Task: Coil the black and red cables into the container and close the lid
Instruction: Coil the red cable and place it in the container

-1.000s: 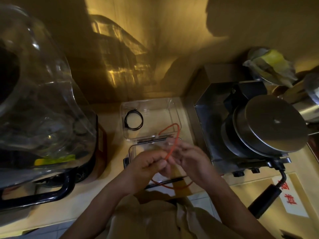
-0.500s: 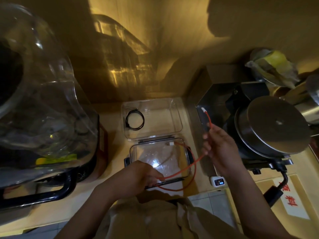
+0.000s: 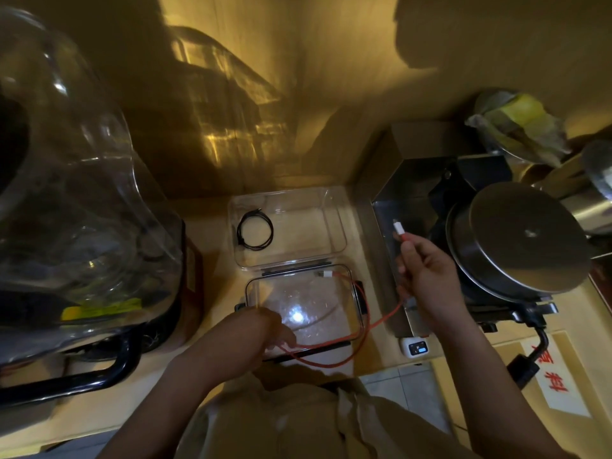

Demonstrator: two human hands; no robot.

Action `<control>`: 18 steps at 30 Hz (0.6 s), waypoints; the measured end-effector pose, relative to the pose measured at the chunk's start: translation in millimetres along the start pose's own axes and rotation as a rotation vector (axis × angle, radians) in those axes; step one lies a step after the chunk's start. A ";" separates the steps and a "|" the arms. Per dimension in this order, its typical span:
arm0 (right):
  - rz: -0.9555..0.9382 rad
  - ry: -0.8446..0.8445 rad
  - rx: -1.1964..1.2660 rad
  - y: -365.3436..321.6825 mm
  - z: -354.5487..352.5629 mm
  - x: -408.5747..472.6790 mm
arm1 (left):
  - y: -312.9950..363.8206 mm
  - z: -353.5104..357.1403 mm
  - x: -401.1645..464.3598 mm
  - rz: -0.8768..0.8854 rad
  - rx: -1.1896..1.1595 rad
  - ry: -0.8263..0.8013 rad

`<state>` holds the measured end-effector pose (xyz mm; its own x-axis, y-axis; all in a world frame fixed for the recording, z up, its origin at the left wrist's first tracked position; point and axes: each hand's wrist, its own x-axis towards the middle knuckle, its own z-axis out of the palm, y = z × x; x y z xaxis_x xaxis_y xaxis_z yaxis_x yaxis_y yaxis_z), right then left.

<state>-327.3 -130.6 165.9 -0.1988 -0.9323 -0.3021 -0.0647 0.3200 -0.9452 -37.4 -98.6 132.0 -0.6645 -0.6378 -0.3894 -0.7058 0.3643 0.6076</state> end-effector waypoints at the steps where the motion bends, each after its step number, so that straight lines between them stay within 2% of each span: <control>1: -0.021 -0.013 -0.059 -1.2 1.5 -0.7 | -0.1 -1.4 0.7 0.023 -0.010 0.042; 6: -0.143 -0.195 -0.424 -3.6 7.7 -5.6 | 3.7 -15.9 4.9 0.160 -0.129 0.310; 9: -0.154 -0.360 -0.548 -3.8 12.9 -9.1 | 9.3 -23.5 11.7 0.164 -0.165 0.423; 13: -0.099 -0.573 -0.539 -5.0 22.6 -14.5 | 14.6 -25.8 23.8 0.100 -0.274 0.460; 18: -0.013 -0.640 -0.396 -9.6 30.4 -22.8 | 17.5 -23.3 33.5 0.119 -0.315 0.566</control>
<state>-292.5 -117.5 178.0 0.4043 -0.8134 -0.4183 -0.4340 0.2320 -0.8705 -66.3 -129.3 145.7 -0.4414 -0.8950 0.0650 -0.4722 0.2932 0.8313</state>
